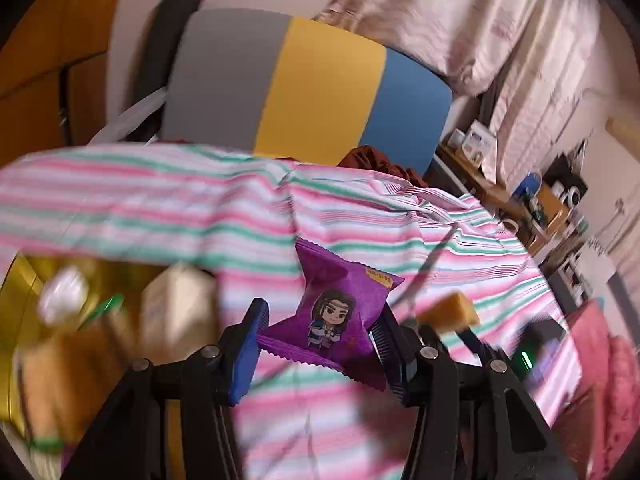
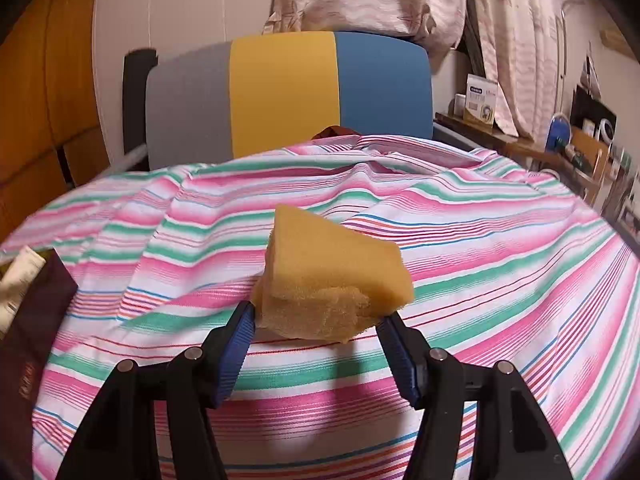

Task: Organize objects
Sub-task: 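Carry the purple packet into the gold tray and open the left tool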

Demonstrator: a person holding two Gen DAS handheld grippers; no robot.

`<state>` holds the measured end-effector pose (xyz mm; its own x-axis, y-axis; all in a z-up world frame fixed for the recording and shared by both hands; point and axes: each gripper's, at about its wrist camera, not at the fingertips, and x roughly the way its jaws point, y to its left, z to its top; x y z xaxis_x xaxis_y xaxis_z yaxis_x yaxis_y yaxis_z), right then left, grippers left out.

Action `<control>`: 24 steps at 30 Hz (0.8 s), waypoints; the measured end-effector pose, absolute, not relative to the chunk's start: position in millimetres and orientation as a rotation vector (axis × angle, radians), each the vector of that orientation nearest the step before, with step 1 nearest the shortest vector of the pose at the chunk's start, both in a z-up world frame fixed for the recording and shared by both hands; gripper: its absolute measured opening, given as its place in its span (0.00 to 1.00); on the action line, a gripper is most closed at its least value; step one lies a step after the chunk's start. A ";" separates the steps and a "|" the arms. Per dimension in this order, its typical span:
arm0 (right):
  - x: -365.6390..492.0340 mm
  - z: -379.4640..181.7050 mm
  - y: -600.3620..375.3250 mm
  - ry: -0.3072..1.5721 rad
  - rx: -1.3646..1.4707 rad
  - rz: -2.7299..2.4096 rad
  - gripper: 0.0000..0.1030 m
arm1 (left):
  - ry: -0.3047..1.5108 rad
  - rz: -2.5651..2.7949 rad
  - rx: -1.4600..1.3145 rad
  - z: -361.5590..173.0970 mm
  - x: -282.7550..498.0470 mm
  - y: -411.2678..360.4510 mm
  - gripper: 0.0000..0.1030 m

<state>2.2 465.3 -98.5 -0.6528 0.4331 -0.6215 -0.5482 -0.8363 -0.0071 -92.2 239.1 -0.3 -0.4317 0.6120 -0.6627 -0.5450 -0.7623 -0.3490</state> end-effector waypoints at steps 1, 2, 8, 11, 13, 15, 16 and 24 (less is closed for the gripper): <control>-0.2 -98.7 462.4 0.216 -0.862 2.429 0.61 | -0.126 2.199 -1.066 -2.0 -85.2 222.9 0.52; -1.2 -98.9 460.6 0.199 -0.867 2.426 0.61 | -0.141 2.221 -1.060 -3.8 -76.2 205.0 0.52; -6.7 -98.2 447.5 0.093 -0.878 2.440 0.61 | -0.221 2.407 -1.028 -22.0 -40.7 131.3 0.52; -6.5 -97.7 446.3 0.099 -0.875 2.470 0.61 | -0.272 2.509 -1.038 -29.7 -36.5 105.6 0.52; -5.4 -96.8 446.4 0.109 -0.872 2.488 0.61 | -0.315 2.553 -1.058 -35.3 -35.0 89.6 0.52; -4.0 -95.2 445.5 0.110 -0.861 2.503 0.61 | -0.308 2.595 -1.090 -41.0 -32.7 78.2 0.52; -3.3 -94.6 444.4 0.105 -0.853 2.506 0.61 | -0.304 2.603 -1.102 -44.2 -32.5 72.7 0.52; -5.0 -93.6 439.2 0.082 -0.851 2.515 0.61 | -0.224 2.635 -1.153 -65.9 -20.5 57.5 0.52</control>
